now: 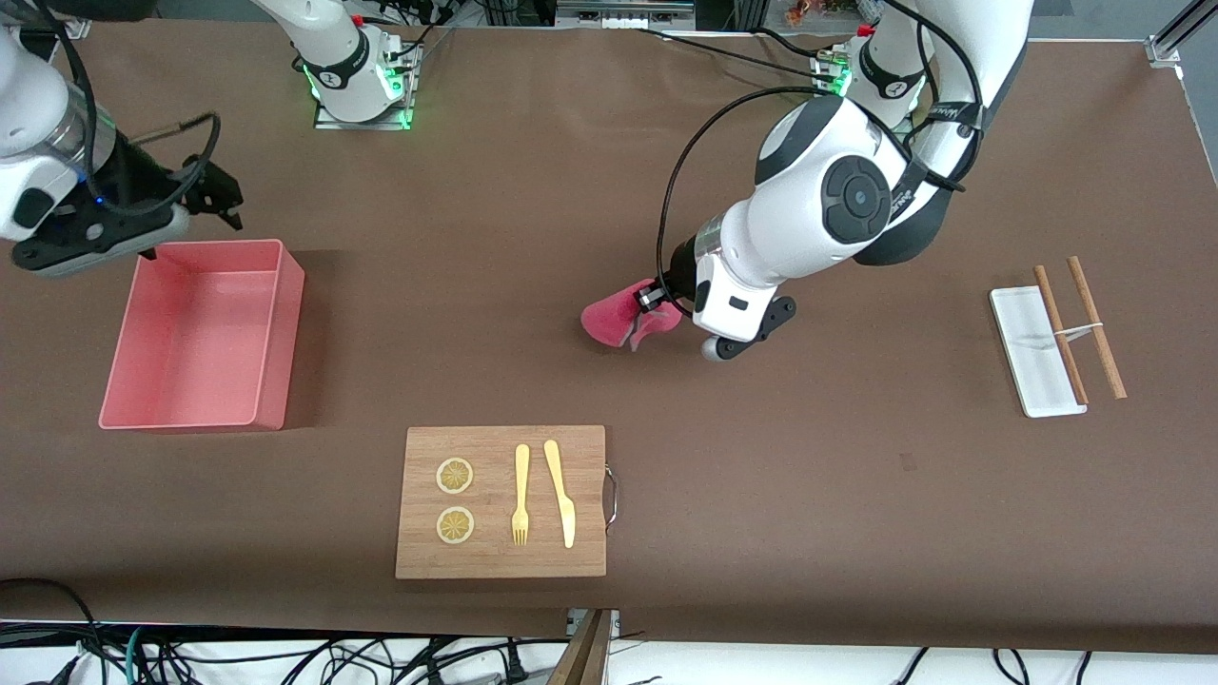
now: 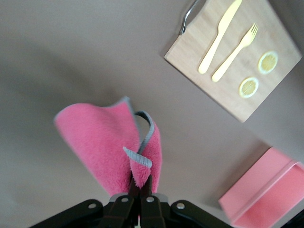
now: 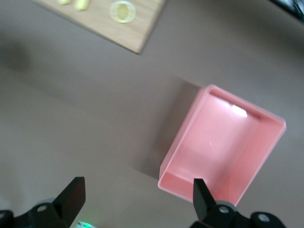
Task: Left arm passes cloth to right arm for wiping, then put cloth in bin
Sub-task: 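Carry the cloth to mid-table with the left gripper while the right gripper approaches, then grasp the cloth with the right gripper beside the left gripper, then open the left gripper and withdraw it while the right gripper pulls the cloth, then wipe the table with the cloth using the right gripper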
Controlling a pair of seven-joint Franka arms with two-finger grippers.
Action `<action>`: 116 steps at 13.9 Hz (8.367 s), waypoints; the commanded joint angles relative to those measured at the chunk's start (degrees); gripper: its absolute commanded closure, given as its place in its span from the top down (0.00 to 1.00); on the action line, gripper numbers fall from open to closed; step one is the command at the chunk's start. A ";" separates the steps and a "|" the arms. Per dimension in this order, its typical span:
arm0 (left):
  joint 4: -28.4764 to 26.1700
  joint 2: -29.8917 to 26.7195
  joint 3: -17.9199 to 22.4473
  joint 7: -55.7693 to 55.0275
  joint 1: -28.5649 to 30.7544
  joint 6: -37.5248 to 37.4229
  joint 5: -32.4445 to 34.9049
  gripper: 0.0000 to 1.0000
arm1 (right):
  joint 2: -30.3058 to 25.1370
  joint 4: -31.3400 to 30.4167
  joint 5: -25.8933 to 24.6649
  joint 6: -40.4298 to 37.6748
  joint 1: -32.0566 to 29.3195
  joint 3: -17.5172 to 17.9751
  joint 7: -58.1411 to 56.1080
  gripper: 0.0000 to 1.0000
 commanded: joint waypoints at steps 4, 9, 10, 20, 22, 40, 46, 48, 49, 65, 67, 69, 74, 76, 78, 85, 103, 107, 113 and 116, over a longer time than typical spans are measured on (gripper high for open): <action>8.11 2.77 0.61 -18.57 0.20 -0.82 -5.19 0.00 | 1.27 1.87 22.40 -2.34 1.41 1.83 -19.95 1.00; 9.34 3.56 0.70 -19.54 2.83 -0.30 -11.53 0.00 | 7.95 1.44 38.40 3.34 5.55 1.83 -33.56 1.00; 9.52 3.74 0.70 -19.55 2.84 -0.30 -12.15 0.00 | 8.65 0.73 39.21 6.51 6.86 2.35 -36.39 1.00; 9.70 3.83 0.70 -19.28 3.63 -0.65 -12.15 0.00 | 21.65 -0.51 47.04 28.41 8.63 10.27 -58.55 1.00; 9.61 3.74 0.70 -19.19 3.80 -0.65 -12.15 0.00 | 24.38 -0.06 47.04 33.32 10.29 10.27 -61.02 1.00; 9.61 3.65 0.70 -19.02 4.51 -1.09 -12.15 0.00 | 39.33 12.15 46.78 53.91 18.29 9.12 -63.93 1.00; 9.61 3.65 0.70 -19.02 4.59 -1.09 -12.07 0.00 | 40.12 11.98 47.13 55.13 19.96 9.12 -61.38 0.68; 9.61 3.65 0.70 -19.02 4.59 -1.09 -11.98 0.00 | 40.21 11.98 47.04 56.02 20.58 9.12 -58.76 0.28; 9.61 3.65 0.70 -19.02 4.59 -1.09 -11.98 0.00 | 40.21 11.80 47.04 56.02 20.67 9.12 -58.13 0.14; 9.61 3.21 0.61 -18.75 5.74 -1.26 -11.45 1.00 | 37.40 11.98 46.69 46.55 19.62 4.57 -51.54 0.00; 9.61 3.12 0.52 -17.71 6.79 -2.48 -11.36 1.00 | 35.74 11.89 47.04 43.20 19.70 2.72 -51.36 0.00; 9.70 2.16 0.70 -10.01 8.71 -7.91 -11.36 1.00 | 33.37 10.93 46.87 37.86 19.44 -0.09 -49.00 0.00; 9.61 -0.82 0.61 10.66 13.12 -23.66 -3.05 1.00 | 25.37 3.30 46.17 26.24 17.86 -8.00 -47.14 0.00; 9.61 -2.23 0.78 17.16 13.38 -26.47 1.63 1.00 | 22.47 0.22 43.90 21.68 16.02 -9.68 -46.10 0.00; 9.52 -2.33 0.70 26.03 15.66 -27.89 4.88 1.00 | 17.38 -4.26 38.46 19.99 14.52 -9.95 -39.71 0.00; 7.95 -6.18 1.48 60.48 21.64 -33.35 18.24 1.00 | 6.20 -8.33 14.38 9.37 12.76 -9.34 -1.22 0.00; -2.34 -15.33 25.66 88.12 7.05 -26.40 21.33 1.00 | 11.71 -23.18 1.96 25.67 5.99 -8.89 28.18 0.00; -2.61 -15.51 25.75 88.47 7.58 -26.84 21.16 1.00 | 19.11 -22.65 1.08 33.51 6.52 -10.04 28.79 0.00; -2.61 -15.60 25.83 89.26 7.67 -27.02 21.07 1.00 | 25.18 -20.29 2.48 36.51 8.36 -7.59 34.50 0.00; -2.61 -15.60 25.83 89.26 7.67 -27.10 21.16 1.00 | 26.67 -18.43 2.48 36.60 13.09 -7.14 41.68 0.00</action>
